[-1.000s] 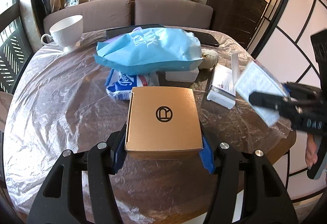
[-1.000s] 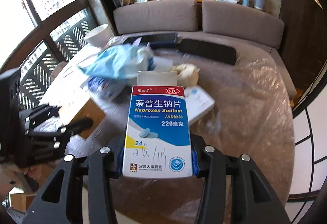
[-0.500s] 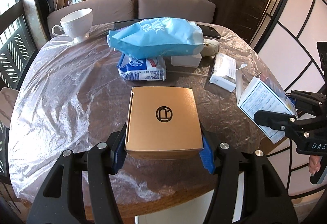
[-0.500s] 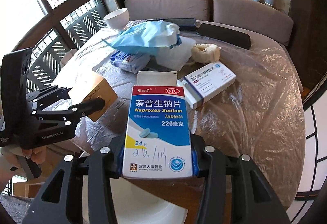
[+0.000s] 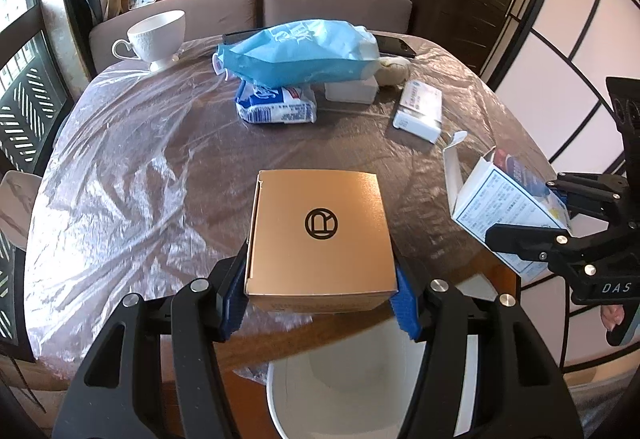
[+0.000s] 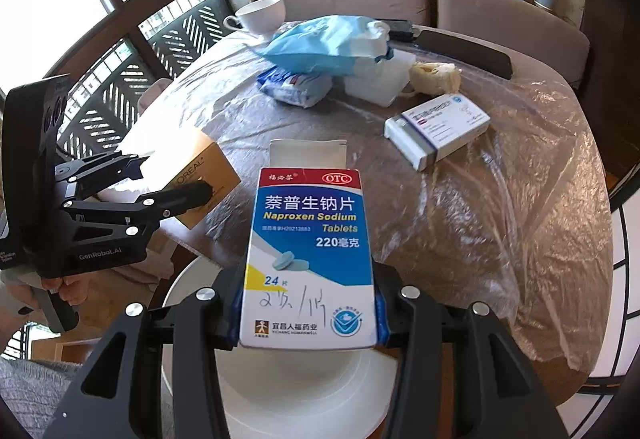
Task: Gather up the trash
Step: 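Carry the brown box with the left tool while the right tool carries the Naproxen box toward the white bin, then open the left tool over the bin dropping the brown box while the right tool drops the Naproxen box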
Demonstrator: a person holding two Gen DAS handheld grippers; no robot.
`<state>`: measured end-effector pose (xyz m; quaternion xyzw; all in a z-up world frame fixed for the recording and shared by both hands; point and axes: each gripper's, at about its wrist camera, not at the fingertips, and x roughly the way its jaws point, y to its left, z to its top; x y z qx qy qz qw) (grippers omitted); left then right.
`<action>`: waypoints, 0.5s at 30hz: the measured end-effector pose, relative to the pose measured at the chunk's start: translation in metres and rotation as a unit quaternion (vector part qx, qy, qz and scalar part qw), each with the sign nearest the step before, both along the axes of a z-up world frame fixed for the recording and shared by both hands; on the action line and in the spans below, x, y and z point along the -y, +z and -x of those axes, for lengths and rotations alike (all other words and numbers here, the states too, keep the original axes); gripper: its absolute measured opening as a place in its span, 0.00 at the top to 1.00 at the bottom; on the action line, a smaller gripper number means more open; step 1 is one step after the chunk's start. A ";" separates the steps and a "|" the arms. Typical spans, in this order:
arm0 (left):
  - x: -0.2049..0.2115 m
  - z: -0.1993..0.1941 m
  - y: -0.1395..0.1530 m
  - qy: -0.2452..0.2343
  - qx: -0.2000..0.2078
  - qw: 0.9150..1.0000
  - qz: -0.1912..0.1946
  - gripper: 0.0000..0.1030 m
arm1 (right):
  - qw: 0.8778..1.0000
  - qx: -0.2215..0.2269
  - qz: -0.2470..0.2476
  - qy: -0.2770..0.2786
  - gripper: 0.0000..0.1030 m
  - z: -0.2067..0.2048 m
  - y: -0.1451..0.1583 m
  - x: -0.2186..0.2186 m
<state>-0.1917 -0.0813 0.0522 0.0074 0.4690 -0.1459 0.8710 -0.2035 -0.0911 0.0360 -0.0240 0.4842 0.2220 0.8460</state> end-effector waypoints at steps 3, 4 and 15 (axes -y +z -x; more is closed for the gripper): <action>0.002 0.010 0.001 -0.009 -0.001 1.000 -0.001 0.42 | 1.000 -0.003 0.003 0.010 0.55 0.009 -0.002 -0.001; 0.002 0.013 0.001 -0.013 -0.002 1.000 -0.002 0.42 | 1.000 -0.004 0.004 0.012 0.55 0.011 -0.002 -0.001; 0.008 0.042 0.000 -0.044 -0.013 0.999 -0.012 0.42 | 0.999 -0.024 0.004 0.039 0.55 0.040 -0.013 0.000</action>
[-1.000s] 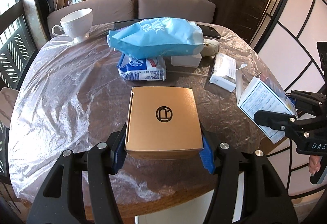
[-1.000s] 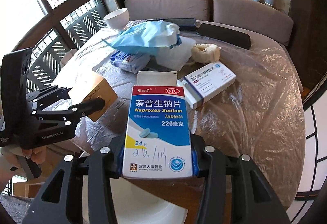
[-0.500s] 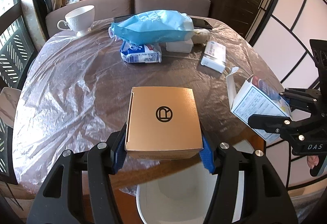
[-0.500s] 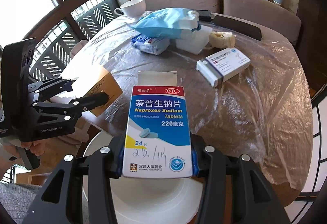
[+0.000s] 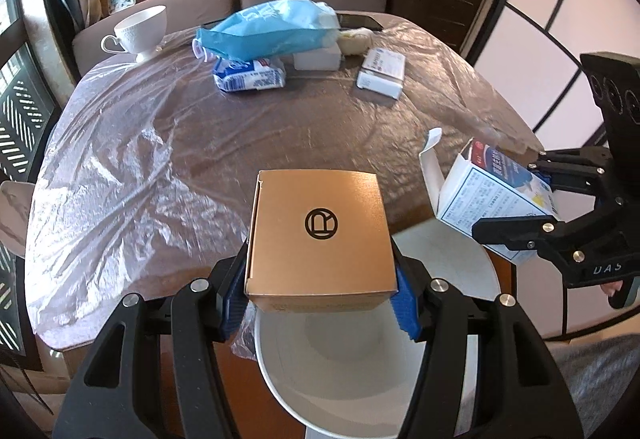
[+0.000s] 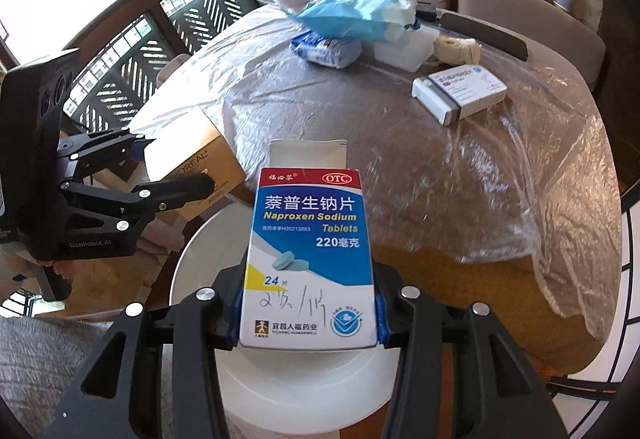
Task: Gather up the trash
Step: 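Open the left tool over the bin dropping the brown box while the right tool drops the Naproxen box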
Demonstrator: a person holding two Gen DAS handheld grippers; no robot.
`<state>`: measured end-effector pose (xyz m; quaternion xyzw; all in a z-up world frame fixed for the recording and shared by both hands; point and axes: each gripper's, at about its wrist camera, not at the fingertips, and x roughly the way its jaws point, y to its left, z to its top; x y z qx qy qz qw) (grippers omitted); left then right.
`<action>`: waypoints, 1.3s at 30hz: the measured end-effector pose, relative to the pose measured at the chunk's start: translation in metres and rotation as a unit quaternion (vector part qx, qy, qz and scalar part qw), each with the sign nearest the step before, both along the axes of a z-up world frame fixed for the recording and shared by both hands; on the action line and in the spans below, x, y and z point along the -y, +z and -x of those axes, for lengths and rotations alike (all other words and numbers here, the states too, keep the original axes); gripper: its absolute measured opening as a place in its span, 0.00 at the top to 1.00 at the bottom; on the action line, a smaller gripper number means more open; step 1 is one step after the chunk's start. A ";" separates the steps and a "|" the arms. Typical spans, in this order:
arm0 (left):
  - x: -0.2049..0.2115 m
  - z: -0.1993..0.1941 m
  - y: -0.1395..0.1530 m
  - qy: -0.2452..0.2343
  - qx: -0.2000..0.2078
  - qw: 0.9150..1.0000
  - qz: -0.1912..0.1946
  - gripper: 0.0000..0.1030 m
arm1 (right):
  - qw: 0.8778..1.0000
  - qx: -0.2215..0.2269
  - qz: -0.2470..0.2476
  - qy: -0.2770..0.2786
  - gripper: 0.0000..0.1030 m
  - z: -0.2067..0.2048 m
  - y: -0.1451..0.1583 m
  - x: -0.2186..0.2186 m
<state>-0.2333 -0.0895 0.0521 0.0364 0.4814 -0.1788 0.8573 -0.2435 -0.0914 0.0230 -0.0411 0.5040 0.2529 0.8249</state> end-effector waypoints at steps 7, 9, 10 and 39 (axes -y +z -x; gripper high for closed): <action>0.008 0.018 -0.007 -0.024 -0.014 1.000 -0.003 0.42 | 1.000 -0.013 0.002 0.021 0.55 0.018 -0.008 -0.004; 0.011 0.023 -0.011 -0.029 -0.018 0.999 -0.006 0.42 | 1.000 -0.017 0.003 0.024 0.55 0.021 -0.011 -0.004; 0.012 0.024 -0.012 -0.031 -0.020 0.999 -0.007 0.42 | 0.999 -0.021 0.004 0.027 0.55 0.023 -0.014 -0.003; 0.026 0.027 -0.093 -0.050 -0.074 0.994 -0.058 0.42 | 0.995 -0.087 0.046 0.023 0.55 0.034 -0.105 -0.004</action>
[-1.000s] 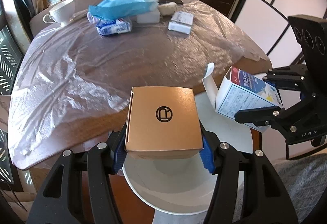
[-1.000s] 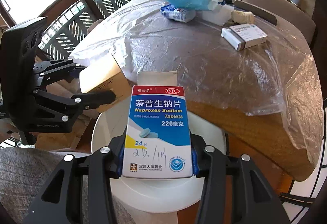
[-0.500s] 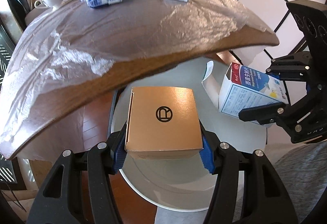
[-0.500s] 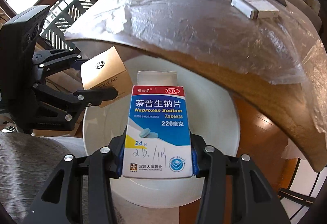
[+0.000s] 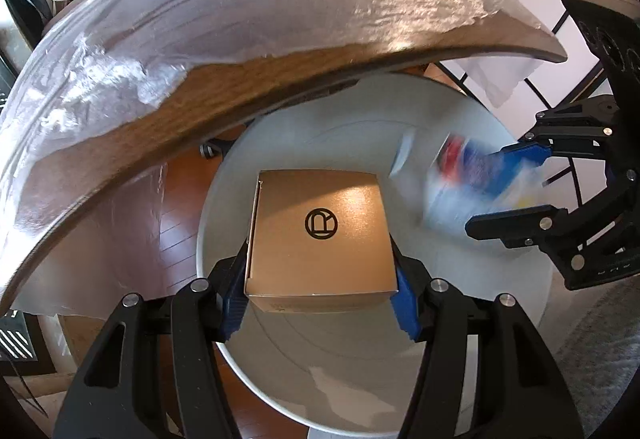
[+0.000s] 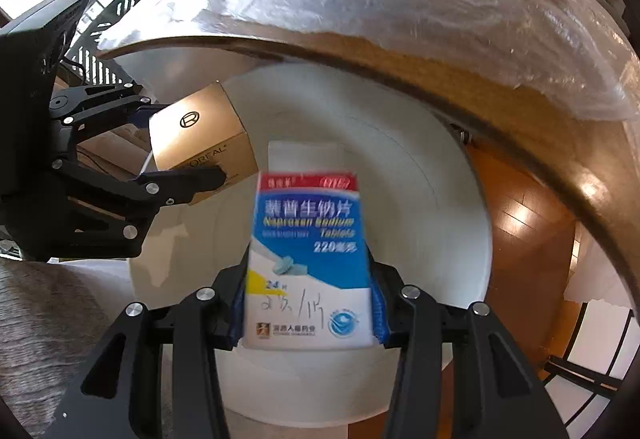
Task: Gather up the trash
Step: 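Open the left tool over the bin dropping the brown box while the right tool drops the Naproxen box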
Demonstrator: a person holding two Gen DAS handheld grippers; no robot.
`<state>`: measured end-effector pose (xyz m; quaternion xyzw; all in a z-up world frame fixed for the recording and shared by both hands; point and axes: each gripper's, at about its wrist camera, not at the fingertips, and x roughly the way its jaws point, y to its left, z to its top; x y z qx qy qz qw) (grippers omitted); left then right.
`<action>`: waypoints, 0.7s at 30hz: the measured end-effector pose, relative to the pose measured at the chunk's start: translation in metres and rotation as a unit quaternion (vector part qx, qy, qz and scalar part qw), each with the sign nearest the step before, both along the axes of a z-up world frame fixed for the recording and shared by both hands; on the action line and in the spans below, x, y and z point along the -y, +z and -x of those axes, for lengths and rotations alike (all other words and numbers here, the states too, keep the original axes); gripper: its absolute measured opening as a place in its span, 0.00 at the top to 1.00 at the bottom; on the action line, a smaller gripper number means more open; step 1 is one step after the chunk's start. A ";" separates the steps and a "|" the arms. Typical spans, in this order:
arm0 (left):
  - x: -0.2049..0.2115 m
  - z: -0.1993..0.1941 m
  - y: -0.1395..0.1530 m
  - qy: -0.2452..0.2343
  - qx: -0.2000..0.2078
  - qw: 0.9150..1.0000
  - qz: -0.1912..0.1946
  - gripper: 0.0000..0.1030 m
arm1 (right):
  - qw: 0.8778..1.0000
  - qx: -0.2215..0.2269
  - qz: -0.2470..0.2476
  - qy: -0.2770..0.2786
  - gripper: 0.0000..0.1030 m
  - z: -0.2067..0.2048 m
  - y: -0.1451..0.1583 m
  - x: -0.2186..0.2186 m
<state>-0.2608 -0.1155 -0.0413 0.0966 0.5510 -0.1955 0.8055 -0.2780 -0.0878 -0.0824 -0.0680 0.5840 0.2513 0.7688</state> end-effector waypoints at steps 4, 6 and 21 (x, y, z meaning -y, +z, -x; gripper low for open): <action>0.000 -0.001 -0.008 -0.003 -0.003 1.000 -0.005 0.42 | 1.000 -0.004 0.006 -0.009 0.55 -0.006 -0.010 0.003; 0.001 -0.002 -0.012 -0.007 -0.007 1.000 -0.009 0.42 | 1.000 -0.004 0.011 -0.009 0.55 -0.009 -0.011 0.001; 0.012 -0.014 -0.025 -0.013 -0.008 0.999 -0.046 0.24 | 1.000 0.002 0.023 -0.014 0.28 -0.008 -0.021 0.007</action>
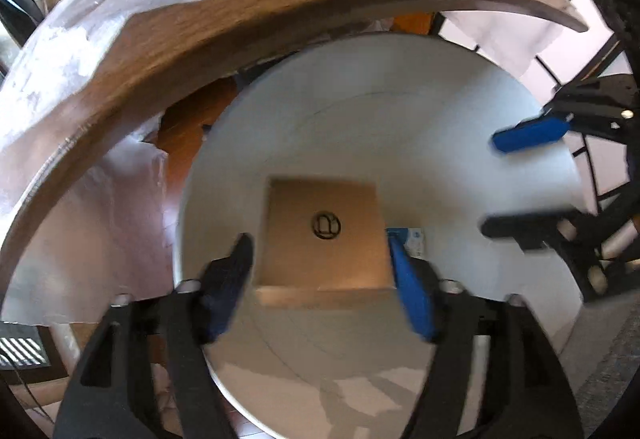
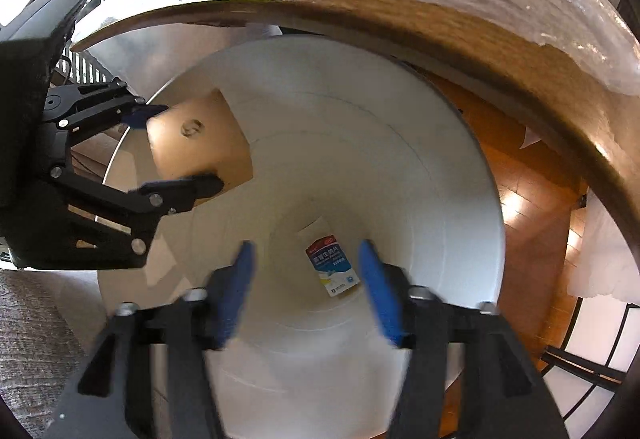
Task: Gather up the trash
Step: 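Open the left tool over the bin dropping the brown box while the right tool drops the Naproxen box, then move the left tool toward the blue plastic bag while the right tool approaches the white medicine box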
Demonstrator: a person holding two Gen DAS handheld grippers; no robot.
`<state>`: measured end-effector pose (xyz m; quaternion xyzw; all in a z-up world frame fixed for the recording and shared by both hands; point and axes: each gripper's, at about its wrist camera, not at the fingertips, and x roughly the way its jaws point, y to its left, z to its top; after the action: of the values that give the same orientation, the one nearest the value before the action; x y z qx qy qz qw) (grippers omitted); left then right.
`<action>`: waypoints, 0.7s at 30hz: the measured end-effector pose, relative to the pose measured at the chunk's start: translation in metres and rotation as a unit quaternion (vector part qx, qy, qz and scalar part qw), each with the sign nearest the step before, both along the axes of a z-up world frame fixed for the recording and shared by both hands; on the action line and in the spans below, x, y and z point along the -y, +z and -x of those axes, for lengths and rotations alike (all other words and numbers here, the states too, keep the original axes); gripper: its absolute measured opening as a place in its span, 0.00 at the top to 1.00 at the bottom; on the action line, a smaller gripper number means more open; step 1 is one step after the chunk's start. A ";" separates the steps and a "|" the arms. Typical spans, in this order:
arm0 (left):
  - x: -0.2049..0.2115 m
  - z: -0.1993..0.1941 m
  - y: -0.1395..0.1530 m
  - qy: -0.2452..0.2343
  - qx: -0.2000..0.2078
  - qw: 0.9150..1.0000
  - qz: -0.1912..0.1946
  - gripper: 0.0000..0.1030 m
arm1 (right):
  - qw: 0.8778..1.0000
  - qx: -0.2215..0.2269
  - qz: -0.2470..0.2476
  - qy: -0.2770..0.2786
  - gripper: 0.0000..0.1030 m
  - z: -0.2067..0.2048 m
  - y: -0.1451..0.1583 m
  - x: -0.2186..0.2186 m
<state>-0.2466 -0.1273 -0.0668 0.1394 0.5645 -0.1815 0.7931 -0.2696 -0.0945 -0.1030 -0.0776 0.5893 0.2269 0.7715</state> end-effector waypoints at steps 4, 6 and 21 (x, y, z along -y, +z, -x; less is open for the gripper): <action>-0.001 -0.003 0.005 0.001 0.002 1.000 0.005 0.24 | 1.000 0.005 0.001 -0.004 0.22 0.002 0.007 0.003; -0.003 -0.001 0.013 0.000 0.006 1.000 0.005 0.24 | 1.000 0.012 -0.002 -0.008 0.21 0.005 0.014 0.009; -0.029 -0.033 0.186 0.080 0.239 0.966 0.062 0.01 | 0.948 0.271 -0.053 -0.160 0.04 -0.019 0.183 0.060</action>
<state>-0.2134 -0.0986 0.1192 0.0831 0.3557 -0.1137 0.9239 -0.2511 -0.1546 0.0804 0.0003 0.3497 0.1017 0.9313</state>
